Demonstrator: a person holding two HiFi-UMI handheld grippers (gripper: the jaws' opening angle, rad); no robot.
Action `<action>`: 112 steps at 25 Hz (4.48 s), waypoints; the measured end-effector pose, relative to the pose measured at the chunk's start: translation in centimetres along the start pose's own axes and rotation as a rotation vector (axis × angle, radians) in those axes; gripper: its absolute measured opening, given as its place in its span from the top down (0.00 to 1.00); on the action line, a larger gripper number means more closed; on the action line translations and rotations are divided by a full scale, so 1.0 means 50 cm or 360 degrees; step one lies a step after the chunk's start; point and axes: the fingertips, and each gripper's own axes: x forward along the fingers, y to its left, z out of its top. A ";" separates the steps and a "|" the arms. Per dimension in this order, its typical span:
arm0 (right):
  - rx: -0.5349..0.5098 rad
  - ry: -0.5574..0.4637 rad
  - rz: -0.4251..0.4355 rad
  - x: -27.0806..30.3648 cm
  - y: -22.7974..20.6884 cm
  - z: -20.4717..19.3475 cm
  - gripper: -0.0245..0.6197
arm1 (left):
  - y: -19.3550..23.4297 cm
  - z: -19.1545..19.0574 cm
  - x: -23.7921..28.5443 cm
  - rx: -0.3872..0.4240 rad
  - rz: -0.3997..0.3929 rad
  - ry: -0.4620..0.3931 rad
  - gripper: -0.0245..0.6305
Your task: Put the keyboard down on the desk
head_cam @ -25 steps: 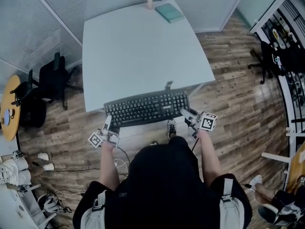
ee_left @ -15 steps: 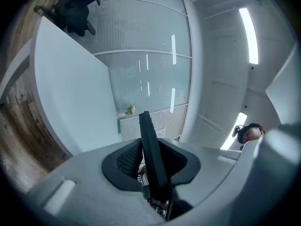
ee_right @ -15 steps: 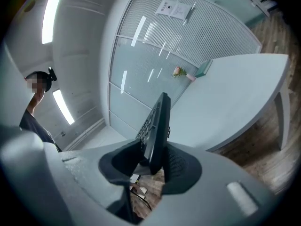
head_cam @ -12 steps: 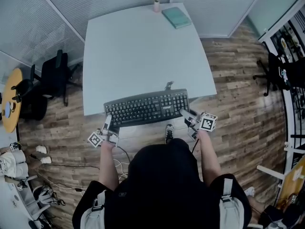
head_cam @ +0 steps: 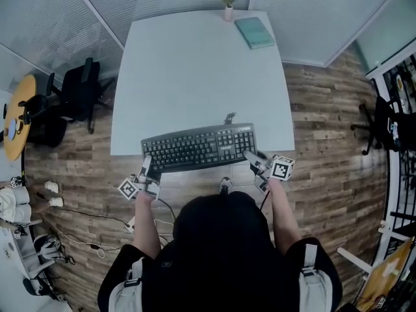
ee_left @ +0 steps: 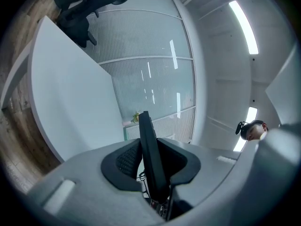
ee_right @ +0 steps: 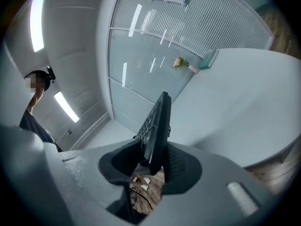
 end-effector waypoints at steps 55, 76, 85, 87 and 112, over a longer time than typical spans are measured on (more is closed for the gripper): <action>-0.0043 0.0203 -0.0070 0.041 -0.069 -0.049 0.73 | 0.102 0.006 0.024 0.0092 0.0291 0.0156 0.79; 0.0087 0.0247 -0.0161 0.033 -0.105 -0.093 0.70 | 0.142 -0.010 0.001 0.0308 0.0563 0.0293 0.77; 0.0143 0.0269 -0.0233 0.016 -0.109 -0.111 0.69 | 0.159 -0.024 -0.007 0.0368 0.0655 0.0352 0.76; 0.0143 0.0279 -0.0265 0.012 -0.116 -0.113 0.68 | 0.167 -0.028 -0.007 0.0426 0.0710 0.0394 0.75; -0.0261 0.0351 -0.0799 0.013 -0.192 -0.100 0.57 | 0.219 -0.011 0.018 0.0921 0.1043 0.0605 0.69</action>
